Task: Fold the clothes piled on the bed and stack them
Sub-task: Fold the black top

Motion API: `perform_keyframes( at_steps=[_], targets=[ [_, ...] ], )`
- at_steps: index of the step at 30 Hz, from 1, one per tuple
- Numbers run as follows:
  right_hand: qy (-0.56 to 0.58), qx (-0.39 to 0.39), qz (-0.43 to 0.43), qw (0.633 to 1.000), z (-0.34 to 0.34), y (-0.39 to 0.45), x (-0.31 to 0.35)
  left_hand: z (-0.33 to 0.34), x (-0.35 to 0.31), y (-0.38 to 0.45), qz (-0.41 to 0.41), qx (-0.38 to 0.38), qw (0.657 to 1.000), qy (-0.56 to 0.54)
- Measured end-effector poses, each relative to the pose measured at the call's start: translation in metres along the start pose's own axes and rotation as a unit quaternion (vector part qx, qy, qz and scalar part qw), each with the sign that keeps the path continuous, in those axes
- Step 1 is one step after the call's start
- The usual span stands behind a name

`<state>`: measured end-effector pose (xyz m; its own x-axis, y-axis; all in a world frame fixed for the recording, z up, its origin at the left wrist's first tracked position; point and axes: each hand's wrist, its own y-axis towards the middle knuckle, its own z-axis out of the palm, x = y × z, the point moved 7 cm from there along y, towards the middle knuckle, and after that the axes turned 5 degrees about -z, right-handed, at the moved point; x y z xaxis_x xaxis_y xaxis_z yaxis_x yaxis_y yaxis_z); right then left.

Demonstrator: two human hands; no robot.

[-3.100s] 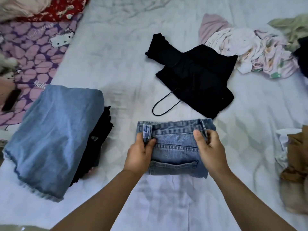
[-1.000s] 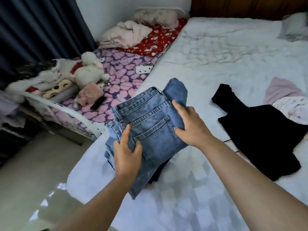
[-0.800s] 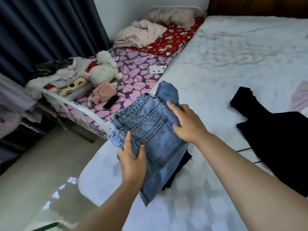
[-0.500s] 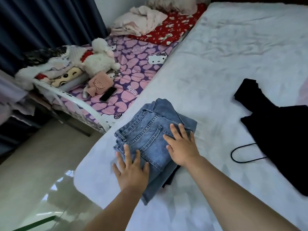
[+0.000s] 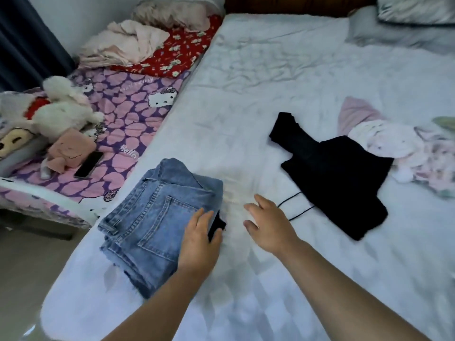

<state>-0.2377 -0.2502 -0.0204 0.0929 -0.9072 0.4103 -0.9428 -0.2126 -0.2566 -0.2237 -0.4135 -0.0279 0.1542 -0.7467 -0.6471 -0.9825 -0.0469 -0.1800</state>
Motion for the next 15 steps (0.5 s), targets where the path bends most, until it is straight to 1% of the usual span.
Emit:
perform_keyframes(
  at_steps=[2, 3, 5, 6, 8, 11, 13, 15],
  targets=[
    [0.021, 0.009, 0.055, 0.998, -0.001, -0.03, -0.043, 0.037, -0.012, -0.003, -0.026, 0.079, 0.996, -0.031],
    [0.024, 0.017, 0.079, 0.996, 0.001, -0.043, -0.064, 0.055, -0.016, -0.007, -0.039, 0.131, 0.99, -0.03],
    [0.031, 0.025, 0.134, 0.99, 0.005, -0.074, -0.114, 0.103, -0.028, -0.021, -0.048, 0.254, 0.966, 0.016],
    [0.03, 0.03, 0.156, 0.987, 0.008, -0.087, -0.136, 0.124, -0.032, -0.029, -0.046, 0.304, 0.95, 0.048],
    [0.031, 0.039, 0.197, 0.979, 0.017, -0.113, -0.18, 0.16, -0.039, -0.043, -0.034, 0.367, 0.924, 0.101],
    [0.031, 0.061, 0.232, 0.97, 0.031, -0.133, -0.229, 0.199, -0.044, -0.05, -0.028, 0.388, 0.911, 0.137],
    [0.032, 0.072, 0.238, 0.968, 0.04, -0.135, -0.256, 0.221, -0.045, -0.047, -0.033, 0.372, 0.916, 0.145],
    [0.035, 0.076, 0.236, 0.968, 0.047, -0.13, -0.278, 0.237, -0.047, -0.041, -0.021, 0.34, 0.924, 0.172]
  ],
)
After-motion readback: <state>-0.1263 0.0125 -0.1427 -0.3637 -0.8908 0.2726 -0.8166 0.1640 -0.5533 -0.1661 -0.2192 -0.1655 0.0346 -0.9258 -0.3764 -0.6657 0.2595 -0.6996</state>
